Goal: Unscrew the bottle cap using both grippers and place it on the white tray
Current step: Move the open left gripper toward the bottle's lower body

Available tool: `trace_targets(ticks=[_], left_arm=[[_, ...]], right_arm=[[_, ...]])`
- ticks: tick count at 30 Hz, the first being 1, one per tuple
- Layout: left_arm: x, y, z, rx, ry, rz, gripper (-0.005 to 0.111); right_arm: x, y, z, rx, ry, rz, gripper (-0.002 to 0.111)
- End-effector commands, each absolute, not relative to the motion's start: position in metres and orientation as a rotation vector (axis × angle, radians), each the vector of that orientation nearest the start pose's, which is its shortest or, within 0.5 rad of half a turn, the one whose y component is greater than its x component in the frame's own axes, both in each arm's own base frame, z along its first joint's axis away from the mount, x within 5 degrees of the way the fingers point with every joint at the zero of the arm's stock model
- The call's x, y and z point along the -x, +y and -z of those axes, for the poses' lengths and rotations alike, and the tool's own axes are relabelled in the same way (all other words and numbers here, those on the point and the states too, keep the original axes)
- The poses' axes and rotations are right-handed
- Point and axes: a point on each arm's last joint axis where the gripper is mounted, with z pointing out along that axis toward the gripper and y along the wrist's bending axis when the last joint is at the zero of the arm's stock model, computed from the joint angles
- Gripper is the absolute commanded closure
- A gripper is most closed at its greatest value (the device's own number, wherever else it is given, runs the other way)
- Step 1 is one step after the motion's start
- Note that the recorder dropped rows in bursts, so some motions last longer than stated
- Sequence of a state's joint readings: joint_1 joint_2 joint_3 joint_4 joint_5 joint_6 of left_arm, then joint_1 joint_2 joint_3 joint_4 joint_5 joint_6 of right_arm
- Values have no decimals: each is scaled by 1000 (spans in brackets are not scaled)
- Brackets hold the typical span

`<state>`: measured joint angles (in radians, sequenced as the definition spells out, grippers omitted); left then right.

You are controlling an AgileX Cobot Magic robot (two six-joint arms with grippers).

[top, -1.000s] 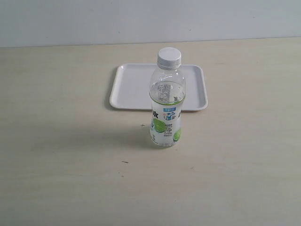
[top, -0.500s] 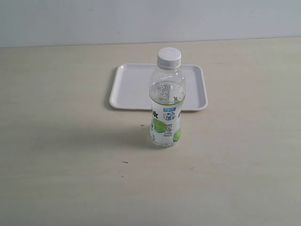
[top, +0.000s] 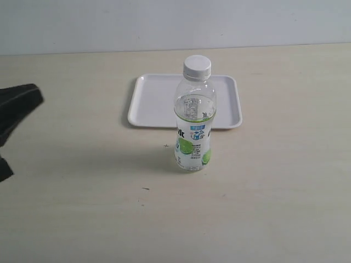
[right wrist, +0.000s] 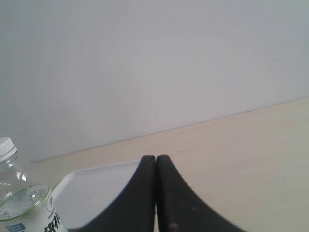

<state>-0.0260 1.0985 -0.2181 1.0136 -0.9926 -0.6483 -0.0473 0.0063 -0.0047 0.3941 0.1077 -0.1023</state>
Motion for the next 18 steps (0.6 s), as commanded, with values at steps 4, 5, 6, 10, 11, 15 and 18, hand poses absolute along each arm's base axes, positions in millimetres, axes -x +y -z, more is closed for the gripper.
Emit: trace_targets(ticks=[4,5,6,10,11,15,18], left_arm=[[-218,-87,-170,-1015,1595,829,106],[-224,-87,-161,-1022,1617,847,104],[-228,-88,-153,-1033,1633,860,99],[-237,-93,-128,-1128,1622,858,56],[-238,-95,-124,-1160,1594,836,47],[-242,-113,-106,-1194,1540,773,35],[-245,-131,-96,-1197,1524,743,35]], right_arm=[[-57,1,-205,-239,1564,-216,108],[-57,1,-205,-239,1564,-216,108],[-57,1,-205,-239,1564,-216,108],[-57,1,-205,-239,1564,-216,108],[-57,1,-205,-239,1564,-216,108],[-57,1,-205,-239,1564,-216,108],[-57,1,-205,-239,1564,-216,108]])
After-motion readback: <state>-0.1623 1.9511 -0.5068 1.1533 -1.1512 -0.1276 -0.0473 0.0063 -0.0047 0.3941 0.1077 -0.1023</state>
